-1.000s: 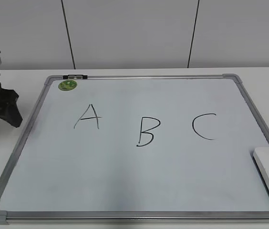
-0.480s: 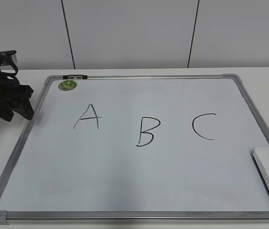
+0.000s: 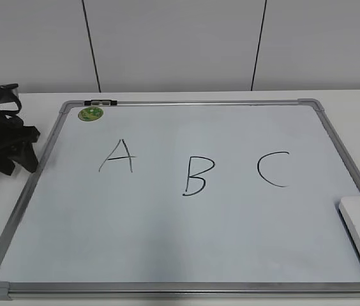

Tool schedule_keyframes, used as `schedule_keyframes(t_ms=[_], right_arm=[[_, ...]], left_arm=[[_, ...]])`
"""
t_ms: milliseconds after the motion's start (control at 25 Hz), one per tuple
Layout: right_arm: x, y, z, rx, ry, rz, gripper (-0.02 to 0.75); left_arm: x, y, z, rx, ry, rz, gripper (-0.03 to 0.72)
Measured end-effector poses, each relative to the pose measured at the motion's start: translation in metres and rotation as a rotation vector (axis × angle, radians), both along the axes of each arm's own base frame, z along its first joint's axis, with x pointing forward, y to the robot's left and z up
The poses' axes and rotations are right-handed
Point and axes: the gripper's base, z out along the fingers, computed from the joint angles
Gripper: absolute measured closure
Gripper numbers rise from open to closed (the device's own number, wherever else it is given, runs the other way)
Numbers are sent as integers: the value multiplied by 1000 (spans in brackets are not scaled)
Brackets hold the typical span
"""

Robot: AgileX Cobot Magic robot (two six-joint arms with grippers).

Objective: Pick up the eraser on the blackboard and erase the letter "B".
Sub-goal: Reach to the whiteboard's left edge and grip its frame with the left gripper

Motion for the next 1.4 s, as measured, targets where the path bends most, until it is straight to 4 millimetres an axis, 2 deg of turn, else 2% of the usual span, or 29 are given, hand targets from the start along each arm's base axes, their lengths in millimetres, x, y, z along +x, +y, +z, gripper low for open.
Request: schedule_keyframes(t_ms=[640, 1160, 1400], right_arm=[[0, 0, 0, 0, 0, 0, 151], [0, 0, 0, 0, 0, 0, 151], [0, 0, 0, 0, 0, 0, 151]], left_arm=[[3, -1, -5, -10, -7, 3, 317], [3, -1, -17, -17, 24, 7, 340], [3, -2, -17, -22, 23, 8, 444]])
